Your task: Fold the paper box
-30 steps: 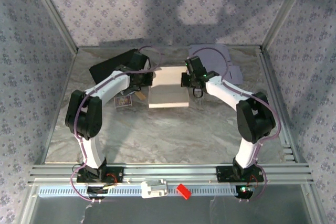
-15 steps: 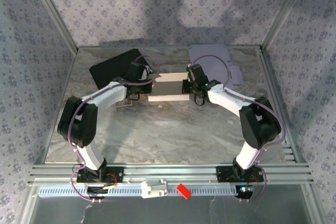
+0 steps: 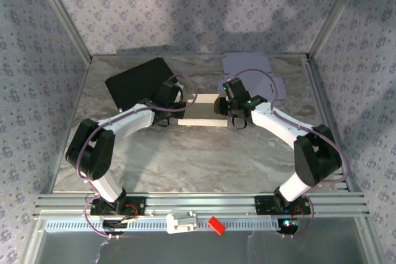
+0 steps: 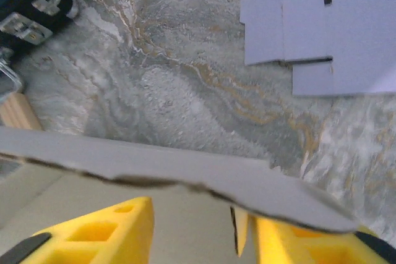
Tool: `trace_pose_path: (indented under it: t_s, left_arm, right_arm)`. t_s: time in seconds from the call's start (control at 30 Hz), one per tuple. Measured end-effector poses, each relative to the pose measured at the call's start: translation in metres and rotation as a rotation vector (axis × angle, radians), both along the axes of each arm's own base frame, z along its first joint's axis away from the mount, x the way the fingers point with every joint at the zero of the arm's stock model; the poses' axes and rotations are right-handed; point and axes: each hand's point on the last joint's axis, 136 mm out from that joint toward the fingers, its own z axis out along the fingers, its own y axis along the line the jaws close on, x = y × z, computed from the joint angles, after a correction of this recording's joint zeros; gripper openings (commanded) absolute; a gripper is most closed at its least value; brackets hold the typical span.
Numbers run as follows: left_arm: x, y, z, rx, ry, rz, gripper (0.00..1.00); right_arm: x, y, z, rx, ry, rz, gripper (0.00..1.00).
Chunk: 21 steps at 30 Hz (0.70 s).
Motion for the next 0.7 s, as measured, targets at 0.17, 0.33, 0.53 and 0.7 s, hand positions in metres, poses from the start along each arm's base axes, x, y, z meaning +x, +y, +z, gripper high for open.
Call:
trace_pose_path:
  t_s: [0.17, 0.33, 0.53, 0.7]
  left_arm:
    - [-0.003, -0.005, 0.000, 0.021, -0.016, -0.007, 0.00]
    - [-0.005, -0.009, 0.001, 0.028, -0.025, -0.014, 0.00]
    - [-0.007, -0.012, 0.001, 0.039, -0.034, -0.012, 0.00]
    - [-0.012, -0.013, 0.001, 0.039, -0.048, -0.003, 0.00]
  right_arm:
    - [-0.014, -0.003, 0.019, 0.084, 0.031, -0.065, 0.53]
    - [-0.031, -0.010, 0.037, 0.178, 0.083, -0.167, 0.53]
    - [-0.056, -0.020, 0.067, 0.364, 0.148, -0.363, 0.54]
    - [-0.060, -0.017, 0.079, 0.580, 0.247, -0.576, 0.54]
